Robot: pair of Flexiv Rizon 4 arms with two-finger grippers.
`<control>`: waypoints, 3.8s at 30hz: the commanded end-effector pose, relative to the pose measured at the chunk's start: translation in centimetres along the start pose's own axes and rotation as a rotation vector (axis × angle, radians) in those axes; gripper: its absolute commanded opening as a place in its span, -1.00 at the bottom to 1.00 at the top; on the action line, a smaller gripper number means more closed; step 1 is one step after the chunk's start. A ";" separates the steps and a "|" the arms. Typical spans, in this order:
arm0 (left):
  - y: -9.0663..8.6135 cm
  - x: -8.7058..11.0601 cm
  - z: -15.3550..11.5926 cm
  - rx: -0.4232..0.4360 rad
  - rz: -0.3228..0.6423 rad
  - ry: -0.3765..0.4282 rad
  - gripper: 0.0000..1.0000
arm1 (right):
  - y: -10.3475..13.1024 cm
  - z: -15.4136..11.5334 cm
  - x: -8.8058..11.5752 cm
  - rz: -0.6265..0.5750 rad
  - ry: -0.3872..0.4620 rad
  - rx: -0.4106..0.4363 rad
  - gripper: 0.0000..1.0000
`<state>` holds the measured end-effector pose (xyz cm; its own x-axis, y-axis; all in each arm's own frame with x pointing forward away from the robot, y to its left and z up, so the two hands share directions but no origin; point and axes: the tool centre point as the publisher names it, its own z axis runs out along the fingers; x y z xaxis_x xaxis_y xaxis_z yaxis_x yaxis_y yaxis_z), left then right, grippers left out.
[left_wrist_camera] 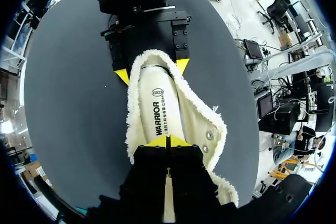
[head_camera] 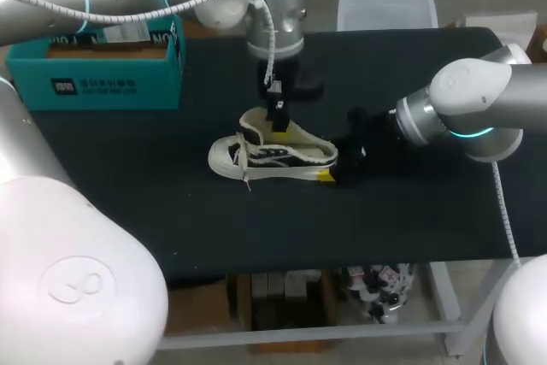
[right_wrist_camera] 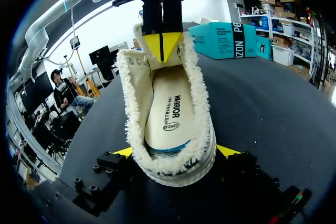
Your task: Open the shoe tongue, take the insole out of the shoe, put the insole back into the shoe, and pack the shoe into the shoebox
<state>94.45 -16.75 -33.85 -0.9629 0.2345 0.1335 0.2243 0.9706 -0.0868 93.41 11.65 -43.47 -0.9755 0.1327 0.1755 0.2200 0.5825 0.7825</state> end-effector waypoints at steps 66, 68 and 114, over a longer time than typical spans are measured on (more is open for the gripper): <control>1.9 1.0 9.2 -0.124 -0.089 -0.073 -0.38 | -1.3 0.7 -0.2 0.001 0.005 -0.002 -1.00; 2.1 0.6 9.4 -0.123 -0.089 -0.092 -0.39 | -1.3 0.7 -0.2 0.001 0.005 -0.002 -1.00; 1.8 -2.6 5.4 0.000 -0.046 -0.295 -1.00 | -1.3 0.7 -0.2 0.001 0.005 -0.002 -1.00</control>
<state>95.96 -15.68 -39.65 -0.9748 0.1662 -0.1488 0.1784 0.9813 -0.0725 93.64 11.49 -43.49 -0.9749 0.1378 0.1747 0.2224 0.5817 0.7824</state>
